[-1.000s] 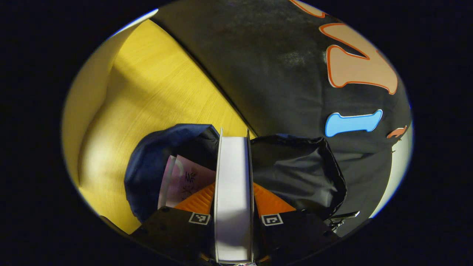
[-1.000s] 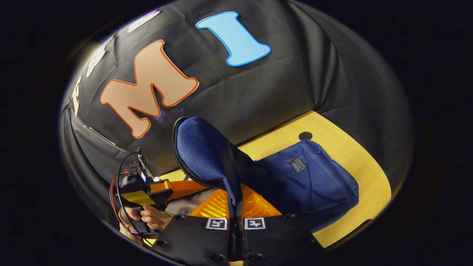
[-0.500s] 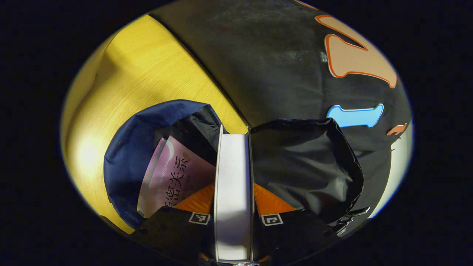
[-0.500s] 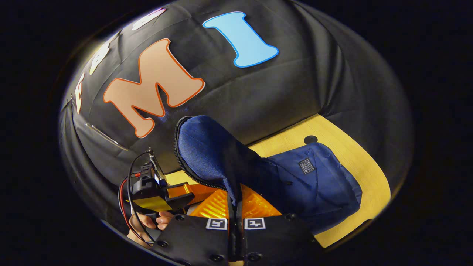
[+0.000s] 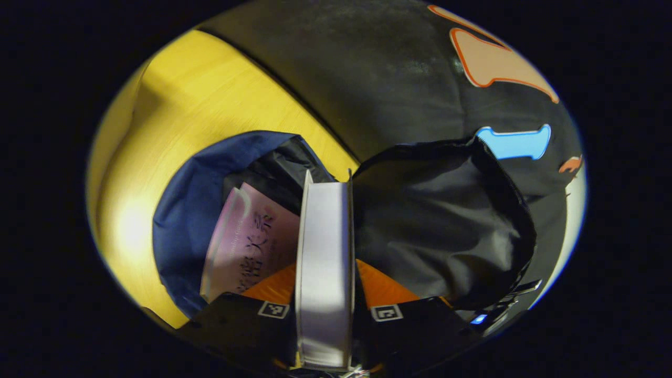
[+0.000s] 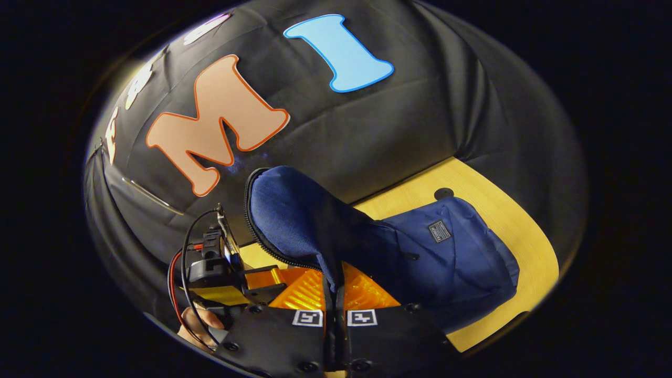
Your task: Open the schoolbag, grab two books from the bookshelf and put them into the schoolbag.
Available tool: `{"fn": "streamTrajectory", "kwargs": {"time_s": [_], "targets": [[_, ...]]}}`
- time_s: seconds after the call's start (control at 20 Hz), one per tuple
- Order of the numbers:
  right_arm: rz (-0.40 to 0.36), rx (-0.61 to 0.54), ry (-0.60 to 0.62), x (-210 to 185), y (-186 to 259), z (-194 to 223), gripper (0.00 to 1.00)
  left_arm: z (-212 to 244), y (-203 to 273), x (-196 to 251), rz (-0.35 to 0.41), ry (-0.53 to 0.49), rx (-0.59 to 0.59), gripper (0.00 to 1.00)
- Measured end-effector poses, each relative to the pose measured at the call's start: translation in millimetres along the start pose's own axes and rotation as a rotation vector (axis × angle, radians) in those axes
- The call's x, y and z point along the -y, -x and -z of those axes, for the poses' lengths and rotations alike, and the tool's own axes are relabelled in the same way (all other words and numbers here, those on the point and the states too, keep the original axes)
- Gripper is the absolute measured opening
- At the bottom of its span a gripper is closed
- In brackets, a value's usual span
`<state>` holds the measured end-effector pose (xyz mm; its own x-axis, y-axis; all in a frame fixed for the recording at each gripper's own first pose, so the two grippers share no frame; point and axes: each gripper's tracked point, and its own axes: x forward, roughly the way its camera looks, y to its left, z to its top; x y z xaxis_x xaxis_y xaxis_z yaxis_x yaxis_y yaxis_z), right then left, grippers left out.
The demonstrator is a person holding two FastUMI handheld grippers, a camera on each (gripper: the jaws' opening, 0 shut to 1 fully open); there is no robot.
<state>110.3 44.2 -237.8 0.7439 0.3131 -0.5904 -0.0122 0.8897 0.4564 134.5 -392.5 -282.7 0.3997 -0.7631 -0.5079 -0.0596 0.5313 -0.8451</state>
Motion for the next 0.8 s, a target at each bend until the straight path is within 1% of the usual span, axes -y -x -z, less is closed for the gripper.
{"fn": "streamTrajectory", "kwargs": {"time_s": [0.05, 0.1, 0.15, 0.2, 0.25, 0.3, 0.35, 0.4, 0.45, 0.55, 0.6, 0.65, 0.75, 0.8], "targets": [[-0.001, -0.004, -0.002, 0, 0, 2, 0.05, 2, 4, -9, -0.038, -0.051, -0.014, 0.49], [-0.004, -0.007, -0.005, 0, -1, 4, 0.03, 4, 1, -10, -0.065, -0.084, -0.019, 0.56], [-0.005, -0.008, -0.002, 0, -1, 5, 0.03, 5, 2, -9, -0.077, -0.107, -0.018, 0.67], [-0.007, -0.012, -0.002, 0, -1, 7, 0.03, 5, 3, -10, -0.087, -0.131, -0.014, 0.71], [-0.008, -0.012, 0.0, 0, -1, 7, 0.03, 4, 5, -13, -0.106, -0.154, -0.007, 0.71], [-0.007, -0.012, 0.004, -1, -2, 8, 0.05, 6, 8, -13, -0.119, -0.195, -0.019, 0.77], [-0.006, -0.013, 0.007, -1, -2, 8, 0.04, 5, 12, -13, -0.138, -0.252, -0.02, 0.73], [-0.008, -0.013, 0.007, -1, -2, 8, 0.03, 3, 17, -14, -0.162, -0.307, -0.017, 0.81], [-0.007, -0.013, 0.005, -2, -3, 9, 0.03, -3, 22, -15, -0.183, -0.348, 0.001, 0.76], [-0.005, -0.019, 0.006, -2, -5, 12, 0.05, -14, 36, -12, -0.222, -0.406, 0.036, 0.76], [-0.004, -0.023, 0.007, -3, -6, 14, 0.03, -18, 41, -8, -0.231, -0.422, 0.054, 0.76], [0.0, -0.026, 0.007, -4, -7, 16, 0.04, -23, 47, 4, -0.214, -0.453, 0.082, 0.77], [0.009, -0.023, 0.009, -6, -9, 18, 0.05, -36, 55, 23, -0.222, -0.541, 0.142, 0.77], [0.013, -0.025, 0.009, -6, -8, 21, 0.04, -40, 64, 35, -0.237, -0.59, 0.174, 0.84]]}}
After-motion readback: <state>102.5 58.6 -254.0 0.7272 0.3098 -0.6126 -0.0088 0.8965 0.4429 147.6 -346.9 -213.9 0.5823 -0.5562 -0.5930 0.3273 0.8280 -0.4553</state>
